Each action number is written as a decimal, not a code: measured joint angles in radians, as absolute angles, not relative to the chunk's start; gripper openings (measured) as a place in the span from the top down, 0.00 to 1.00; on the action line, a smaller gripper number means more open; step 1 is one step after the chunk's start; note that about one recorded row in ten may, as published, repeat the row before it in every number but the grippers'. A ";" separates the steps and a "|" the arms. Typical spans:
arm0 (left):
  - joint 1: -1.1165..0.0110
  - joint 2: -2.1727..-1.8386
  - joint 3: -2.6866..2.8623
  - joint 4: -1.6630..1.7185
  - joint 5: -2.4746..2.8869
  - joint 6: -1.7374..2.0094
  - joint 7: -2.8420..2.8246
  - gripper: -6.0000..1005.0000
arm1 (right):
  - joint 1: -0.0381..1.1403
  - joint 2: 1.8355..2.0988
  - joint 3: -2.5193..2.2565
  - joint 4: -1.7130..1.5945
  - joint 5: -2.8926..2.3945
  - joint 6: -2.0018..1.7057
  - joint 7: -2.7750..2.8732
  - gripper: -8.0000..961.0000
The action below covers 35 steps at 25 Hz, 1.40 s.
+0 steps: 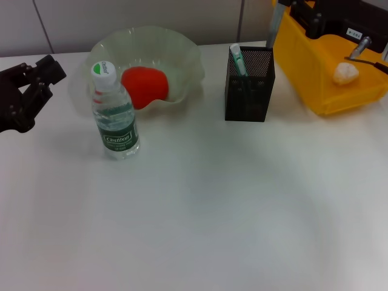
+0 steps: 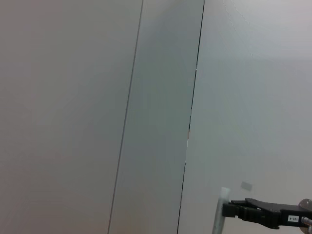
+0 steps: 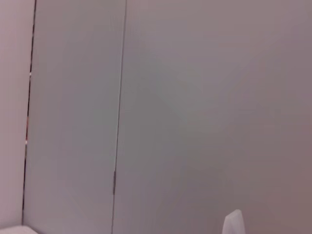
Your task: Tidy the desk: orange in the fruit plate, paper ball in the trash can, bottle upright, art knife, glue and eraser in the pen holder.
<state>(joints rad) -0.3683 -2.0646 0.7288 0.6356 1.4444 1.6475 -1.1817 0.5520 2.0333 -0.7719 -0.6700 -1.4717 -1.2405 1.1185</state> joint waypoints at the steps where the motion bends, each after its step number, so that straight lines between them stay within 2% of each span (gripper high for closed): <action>1: -0.368 -2.065 0.731 0.636 1.446 1.647 -1.180 0.87 | 0.558 2.029 -0.766 -0.651 -1.468 -1.249 1.119 0.85; 17: -0.368 -2.067 0.738 0.637 1.449 1.653 -1.168 0.87 | 0.664 1.972 -0.765 -0.475 -1.469 -1.225 1.169 0.85; 35: -0.360 -2.066 0.738 0.637 1.450 1.661 -1.167 0.87 | 0.647 1.982 -0.769 -0.462 -1.538 -1.197 1.225 0.85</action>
